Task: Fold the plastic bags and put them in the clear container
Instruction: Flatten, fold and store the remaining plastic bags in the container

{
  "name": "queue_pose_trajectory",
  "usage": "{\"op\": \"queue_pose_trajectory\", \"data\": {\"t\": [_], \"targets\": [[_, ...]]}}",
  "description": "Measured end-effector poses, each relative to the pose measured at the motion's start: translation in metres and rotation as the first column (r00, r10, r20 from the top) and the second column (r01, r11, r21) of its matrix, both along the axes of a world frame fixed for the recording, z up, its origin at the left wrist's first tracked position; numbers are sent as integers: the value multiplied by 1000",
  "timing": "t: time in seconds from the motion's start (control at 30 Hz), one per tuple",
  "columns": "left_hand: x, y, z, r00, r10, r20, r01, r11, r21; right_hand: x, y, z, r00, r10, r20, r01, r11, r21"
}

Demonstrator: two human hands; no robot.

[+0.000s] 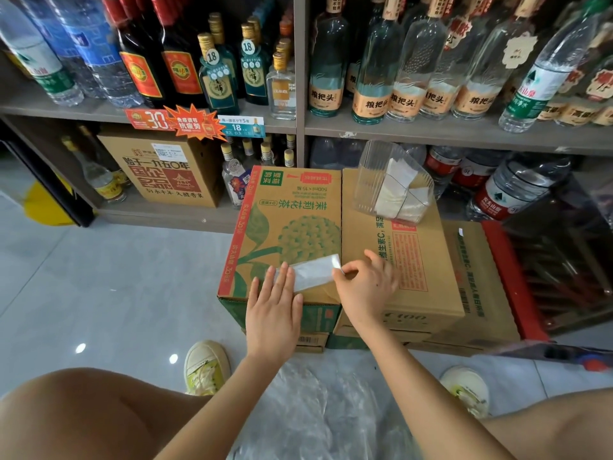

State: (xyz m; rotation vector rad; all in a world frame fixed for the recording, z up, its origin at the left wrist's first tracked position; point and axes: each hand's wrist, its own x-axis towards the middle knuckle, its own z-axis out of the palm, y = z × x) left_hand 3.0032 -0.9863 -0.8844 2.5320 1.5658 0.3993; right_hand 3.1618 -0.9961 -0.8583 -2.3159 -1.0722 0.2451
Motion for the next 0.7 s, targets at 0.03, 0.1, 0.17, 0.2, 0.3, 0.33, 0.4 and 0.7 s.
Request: {"op": "queue_pose_trajectory", "data": {"t": [0.03,0.1,0.17,0.2,0.3,0.33,0.4,0.7], "targets": [[-1,1,1,999,-1,49,1,1000,-3,2,1,2,1000,-1,-28,1,1000,9],[-3,3,6,980,26,199,-22,1000,-22,6,0,8,995,32,-90,-29,999,40],[-2,9,15,941,70,331,-64,997,-31,11,-4,16,960,122,-250,-95,989,118],[0,13,22,922,96,375,-80,995,-58,14,-5,22,919,169,-357,-121,981,152],[10,29,48,857,177,485,24,924,-381,27,-6,40,764,246,-596,-155,967,200],[14,36,56,814,232,532,106,842,-529,32,-4,45,719,262,-644,-166,964,206],[21,48,65,730,355,584,249,658,-711,41,0,55,677,292,-676,-207,956,207],[32,53,69,560,538,630,331,552,-765,56,17,74,623,293,-725,-191,956,223]]}}
